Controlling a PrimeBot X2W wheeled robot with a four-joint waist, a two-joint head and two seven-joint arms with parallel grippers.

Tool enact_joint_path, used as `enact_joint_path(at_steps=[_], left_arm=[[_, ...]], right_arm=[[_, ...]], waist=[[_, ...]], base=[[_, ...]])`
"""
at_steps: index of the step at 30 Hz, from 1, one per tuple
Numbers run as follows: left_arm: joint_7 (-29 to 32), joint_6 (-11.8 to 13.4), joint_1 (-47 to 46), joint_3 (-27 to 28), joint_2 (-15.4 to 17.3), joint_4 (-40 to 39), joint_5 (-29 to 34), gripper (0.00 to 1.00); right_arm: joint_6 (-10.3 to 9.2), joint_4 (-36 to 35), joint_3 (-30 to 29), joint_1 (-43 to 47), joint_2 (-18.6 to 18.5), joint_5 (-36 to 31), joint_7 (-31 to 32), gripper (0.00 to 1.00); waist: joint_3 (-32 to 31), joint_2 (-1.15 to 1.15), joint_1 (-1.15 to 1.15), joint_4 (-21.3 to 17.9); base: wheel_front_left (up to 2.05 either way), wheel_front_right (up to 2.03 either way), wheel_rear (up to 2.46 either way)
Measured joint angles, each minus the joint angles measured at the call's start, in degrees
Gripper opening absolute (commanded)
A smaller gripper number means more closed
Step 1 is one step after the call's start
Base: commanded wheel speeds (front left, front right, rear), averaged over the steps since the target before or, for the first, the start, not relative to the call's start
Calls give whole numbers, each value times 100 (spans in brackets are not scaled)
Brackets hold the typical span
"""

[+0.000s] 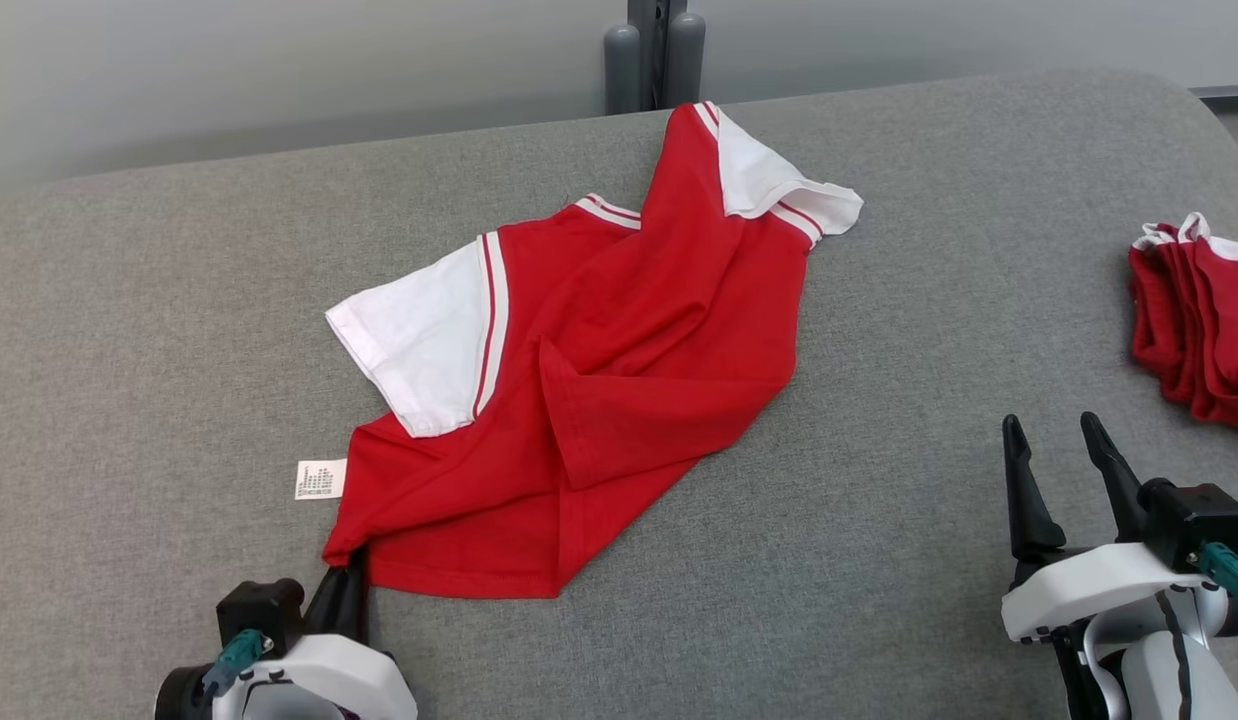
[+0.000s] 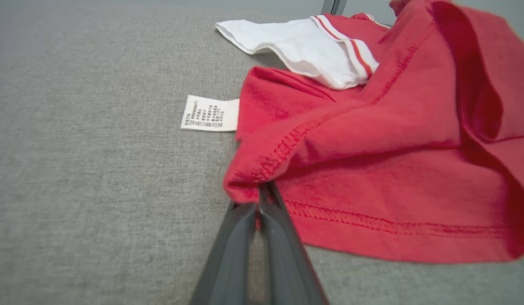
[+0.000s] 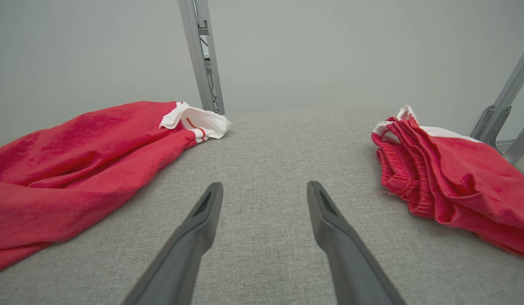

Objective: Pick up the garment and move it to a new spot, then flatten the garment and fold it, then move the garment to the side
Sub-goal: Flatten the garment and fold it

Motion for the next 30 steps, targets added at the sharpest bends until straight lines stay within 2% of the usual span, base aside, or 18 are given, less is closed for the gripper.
enact_joint_path(at_steps=[5, 10, 15, 21, 22, 23, 26, 30], left_arm=[[5, -54, -91, 249, -10, -197, 201, 0], [4, -70, -422, 676, 79, -817, 420, 0], [3, -100, -870, 1014, 456, -998, 652, 0], [3, -40, -1341, 1199, 1017, -686, 928, 0], [4, -34, -1398, 1226, 1090, -528, 940, 45], [4, -34, -1451, 1247, 1138, -381, 938, 100], [4, -3, -1636, 1262, 1181, -236, 939, 100], [4, 36, -1672, 1269, 1000, -213, 905, 100]], right_arm=[[0, 21, -31, -2, 0, 47, 0, 100], [0, 42, -55, -6, 0, 103, 0, 100], [0, 58, -14, -57, 2, 168, 0, 100], [0, 131, -15, -138, 5, 189, -1, 100], [1, 145, -16, -138, 2, 190, -1, 100], [0, 159, -21, -140, 1, 198, -1, 100], [0, 196, -33, -157, 4, 227, -1, 100], [0, 233, -64, -159, 2, 241, -1, 100]], waist=[[24, 0, 0, -6], [63, 0, 0, 16], [140, 0, 0, 4], [283, 0, 0, -79], [306, 0, 0, -96], [329, 0, 0, -112], [380, 0, 0, -149], [366, 0, 0, -143]], base=[[0, 0, 0], [0, 0, 0], [0, 0, 0], [0, 0, 0], [0, 0, 0], [0, 0, 0], [0, 0, 0], [0, 0, 0]])
